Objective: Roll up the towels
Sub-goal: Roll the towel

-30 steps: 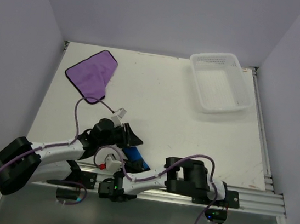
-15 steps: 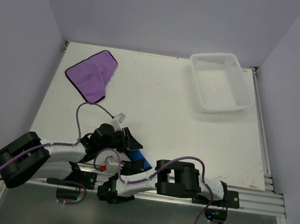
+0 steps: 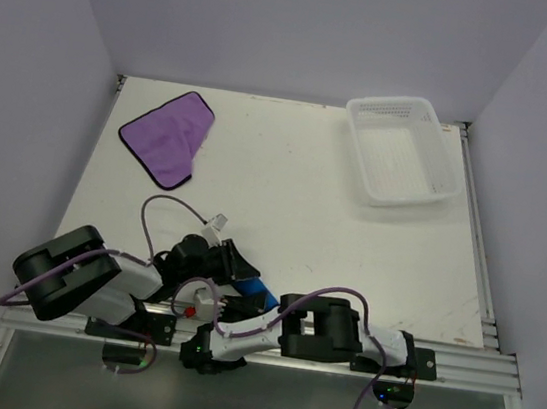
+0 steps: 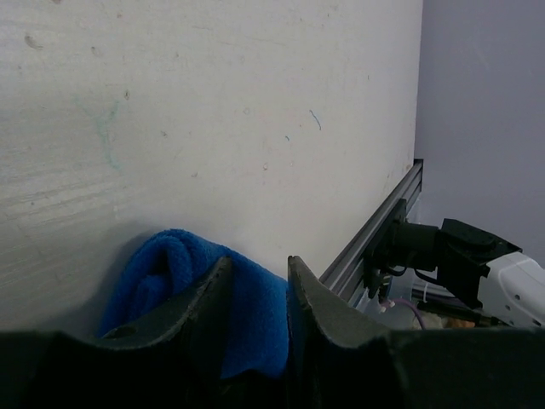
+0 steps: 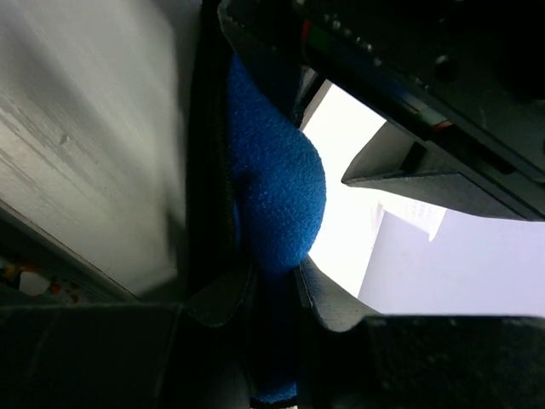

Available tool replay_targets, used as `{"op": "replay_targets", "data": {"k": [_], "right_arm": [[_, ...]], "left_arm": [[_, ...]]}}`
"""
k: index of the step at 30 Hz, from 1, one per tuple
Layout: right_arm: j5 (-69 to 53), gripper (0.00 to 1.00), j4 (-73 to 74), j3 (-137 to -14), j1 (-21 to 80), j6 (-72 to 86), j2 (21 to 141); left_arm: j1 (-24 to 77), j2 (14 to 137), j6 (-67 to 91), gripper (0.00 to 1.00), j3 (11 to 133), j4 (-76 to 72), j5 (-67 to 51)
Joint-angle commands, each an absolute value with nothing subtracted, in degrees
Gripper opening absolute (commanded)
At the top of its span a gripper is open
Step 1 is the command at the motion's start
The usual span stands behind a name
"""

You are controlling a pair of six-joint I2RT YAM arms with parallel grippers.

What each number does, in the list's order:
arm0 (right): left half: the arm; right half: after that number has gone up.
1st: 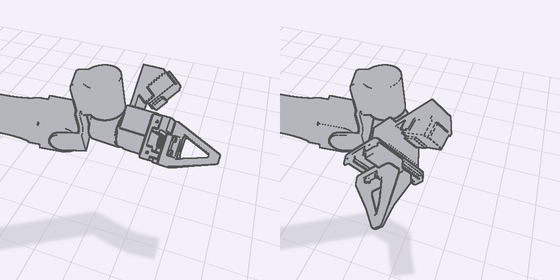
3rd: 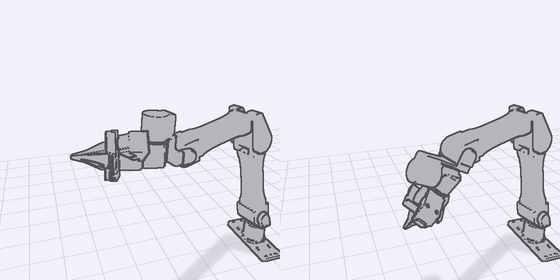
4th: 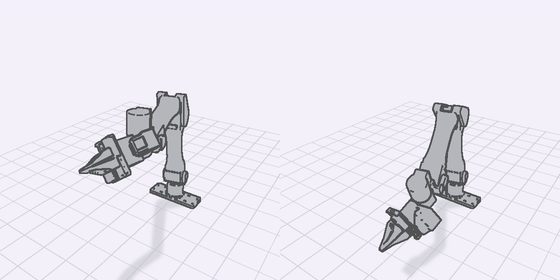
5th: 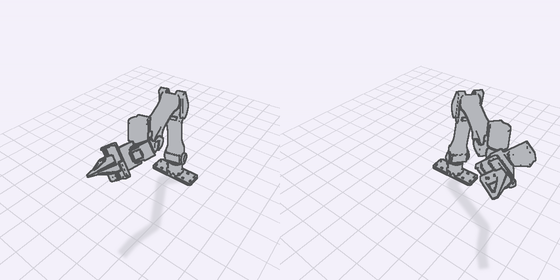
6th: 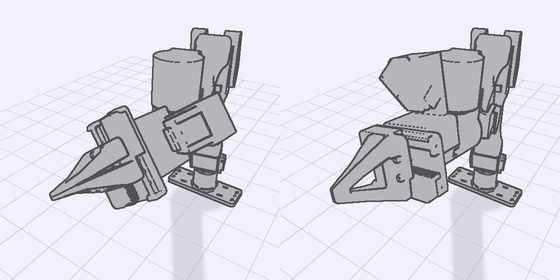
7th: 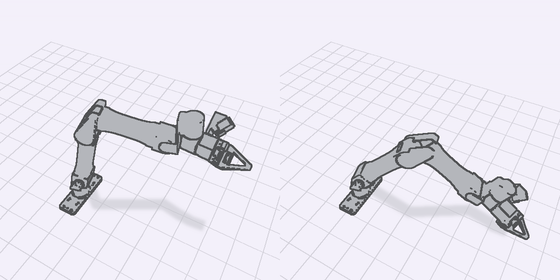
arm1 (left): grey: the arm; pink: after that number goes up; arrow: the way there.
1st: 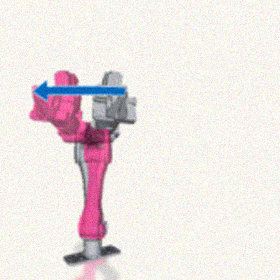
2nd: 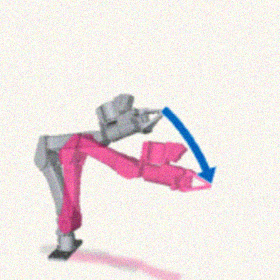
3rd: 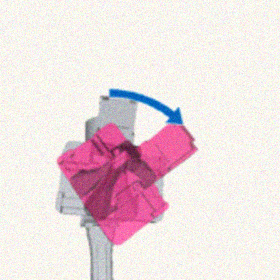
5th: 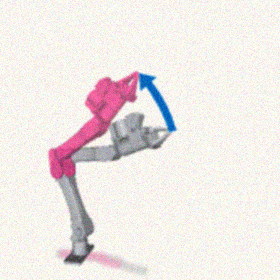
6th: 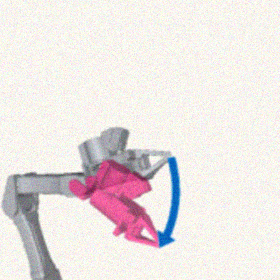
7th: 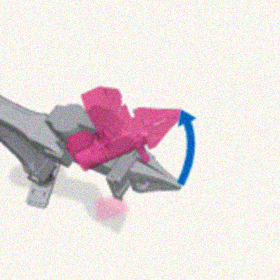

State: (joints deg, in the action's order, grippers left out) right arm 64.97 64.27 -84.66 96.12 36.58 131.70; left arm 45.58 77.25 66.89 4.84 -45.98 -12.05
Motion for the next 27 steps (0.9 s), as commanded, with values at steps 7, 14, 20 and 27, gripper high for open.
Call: {"op": "replay_targets", "data": {"k": [7,14,20,27], "right_arm": [[64.8,0.33,62.8,-85.7,95.1,39.6,131.5],[63.5,0.38,60.3,-83.5,95.2,39.9,128.8],[61.2,0.44,55.6,-80.2,95.1,38.8,122.7],[57.6,0.49,50.6,-77.0,95.1,37.2,117.7]], "left_arm": [[48.7,89.0,69.3,0.36,-1.5,-54.0,-12.3],[48.7,88.9,68.6,0.36,-1.6,-52.4,-11.3],[48.7,88.3,68.6,0.36,-2.0,-51.4,-10.7],[48.7,86.0,68.3,0.36,-1.7,-47.6,-9.2]]}}
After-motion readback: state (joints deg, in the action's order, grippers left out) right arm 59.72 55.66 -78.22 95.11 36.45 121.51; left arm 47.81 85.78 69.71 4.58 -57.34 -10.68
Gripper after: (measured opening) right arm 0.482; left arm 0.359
